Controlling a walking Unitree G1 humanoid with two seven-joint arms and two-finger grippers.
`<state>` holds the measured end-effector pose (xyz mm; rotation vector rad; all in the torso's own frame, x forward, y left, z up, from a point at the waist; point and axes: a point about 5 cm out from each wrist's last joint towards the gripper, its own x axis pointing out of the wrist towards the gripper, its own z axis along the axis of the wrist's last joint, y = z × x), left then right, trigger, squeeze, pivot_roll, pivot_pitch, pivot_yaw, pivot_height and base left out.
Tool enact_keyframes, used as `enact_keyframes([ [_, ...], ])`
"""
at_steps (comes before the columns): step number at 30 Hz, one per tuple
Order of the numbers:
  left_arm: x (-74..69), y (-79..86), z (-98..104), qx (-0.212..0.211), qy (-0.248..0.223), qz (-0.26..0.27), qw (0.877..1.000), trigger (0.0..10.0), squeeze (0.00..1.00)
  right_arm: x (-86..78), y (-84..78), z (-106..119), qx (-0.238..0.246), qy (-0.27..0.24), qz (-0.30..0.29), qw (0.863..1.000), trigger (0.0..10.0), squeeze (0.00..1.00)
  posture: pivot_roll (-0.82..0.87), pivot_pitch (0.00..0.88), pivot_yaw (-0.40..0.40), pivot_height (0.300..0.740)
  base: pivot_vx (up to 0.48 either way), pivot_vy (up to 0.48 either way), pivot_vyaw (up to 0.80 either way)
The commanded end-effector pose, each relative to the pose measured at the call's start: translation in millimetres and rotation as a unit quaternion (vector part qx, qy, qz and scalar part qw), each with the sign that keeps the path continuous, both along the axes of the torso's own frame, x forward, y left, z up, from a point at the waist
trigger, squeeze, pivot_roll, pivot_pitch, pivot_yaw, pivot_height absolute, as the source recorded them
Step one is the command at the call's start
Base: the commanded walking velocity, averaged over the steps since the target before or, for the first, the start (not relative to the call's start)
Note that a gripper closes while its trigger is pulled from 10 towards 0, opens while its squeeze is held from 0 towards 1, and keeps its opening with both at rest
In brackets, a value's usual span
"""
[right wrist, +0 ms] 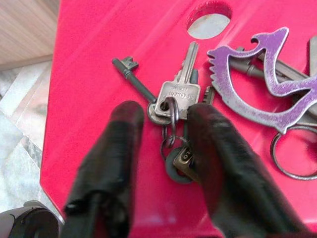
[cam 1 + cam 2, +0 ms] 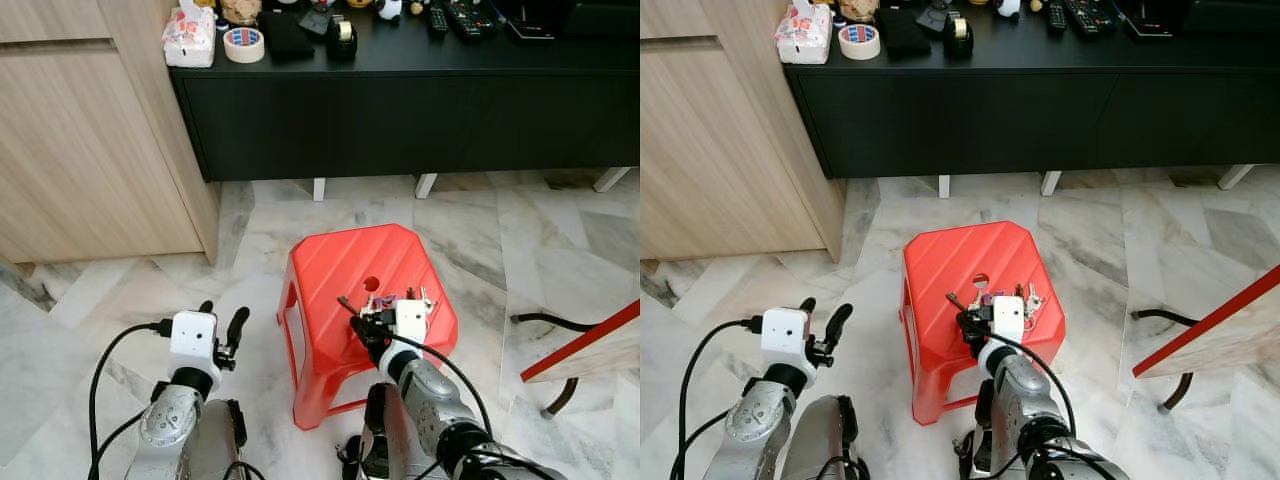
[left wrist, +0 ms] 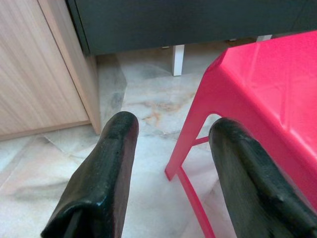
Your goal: Hang keys on a hook
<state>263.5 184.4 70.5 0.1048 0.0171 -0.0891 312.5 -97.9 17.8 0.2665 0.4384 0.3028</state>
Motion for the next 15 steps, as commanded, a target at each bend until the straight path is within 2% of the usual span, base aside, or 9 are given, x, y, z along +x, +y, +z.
enact_keyframes([
  [1,-4.4,-0.2,-4.2,0.005,0.013,-0.001,1.000,10.0,0.00,-4.1,-0.6,-5.3,0.004,0.015,0.001,1.000,0.0,0.00,0.11,0.255,-0.088,0.579,0.000,0.000,0.00],
  [15,-2.8,-0.5,-4.2,0.009,0.015,0.001,1.000,10.0,0.00,-7.8,2.6,-8.1,0.009,0.016,0.007,1.000,0.0,0.00,0.11,0.250,-0.089,0.579,0.000,0.000,0.00],
])
